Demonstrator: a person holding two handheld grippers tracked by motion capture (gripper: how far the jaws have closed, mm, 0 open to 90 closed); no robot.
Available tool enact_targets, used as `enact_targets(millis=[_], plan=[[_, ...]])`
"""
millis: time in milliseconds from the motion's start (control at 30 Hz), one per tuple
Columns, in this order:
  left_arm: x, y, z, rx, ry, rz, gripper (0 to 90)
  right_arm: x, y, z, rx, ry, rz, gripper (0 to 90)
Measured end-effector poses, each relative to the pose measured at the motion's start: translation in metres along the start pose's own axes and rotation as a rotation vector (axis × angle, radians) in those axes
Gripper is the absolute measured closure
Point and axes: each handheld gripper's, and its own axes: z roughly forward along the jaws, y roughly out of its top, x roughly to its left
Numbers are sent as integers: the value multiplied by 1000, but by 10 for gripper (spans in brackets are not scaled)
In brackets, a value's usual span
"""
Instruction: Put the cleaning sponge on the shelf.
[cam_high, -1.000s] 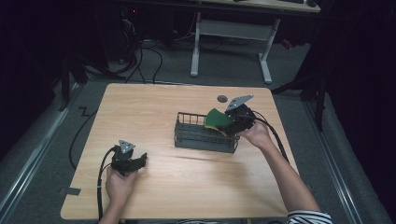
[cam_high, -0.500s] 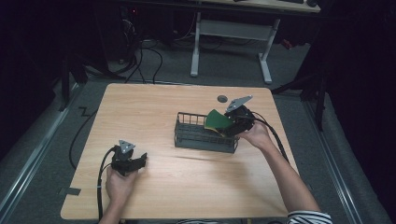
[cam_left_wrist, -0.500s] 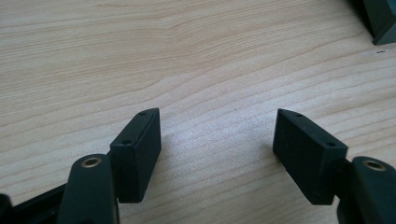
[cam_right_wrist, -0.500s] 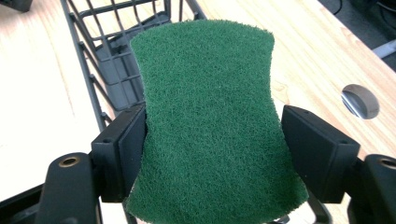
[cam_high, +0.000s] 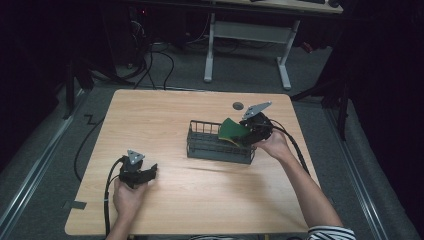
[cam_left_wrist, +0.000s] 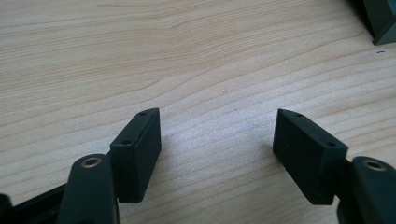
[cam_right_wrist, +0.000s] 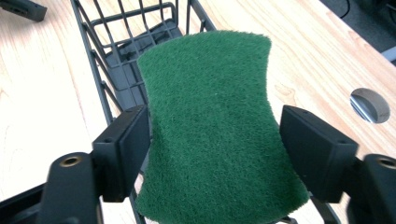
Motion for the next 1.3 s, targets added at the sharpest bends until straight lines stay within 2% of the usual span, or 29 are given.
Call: enact_targets(millis=[300,800,900,1000,1100,1233,1300], plan=[[0,0,0,0,0,0,330,1,2,5,17,-23,-24,283],[0,0,0,0,0,0,330,2,2,6,16,10,-15,264],[0,0,0,0,0,0,330,3,3,7,30,7,-20,246],[0,0,0,0,1,-1,330,3,3,6,20,9,-13,250],[0,0,0,0,0,-1,330,3,3,6,19,1,-12,282],[0,0,0,0,1,0,331,6,3,4,-3,-14,-36,384],[0,0,0,0,1,-1,331,7,4,4,-9,-17,-42,392]])
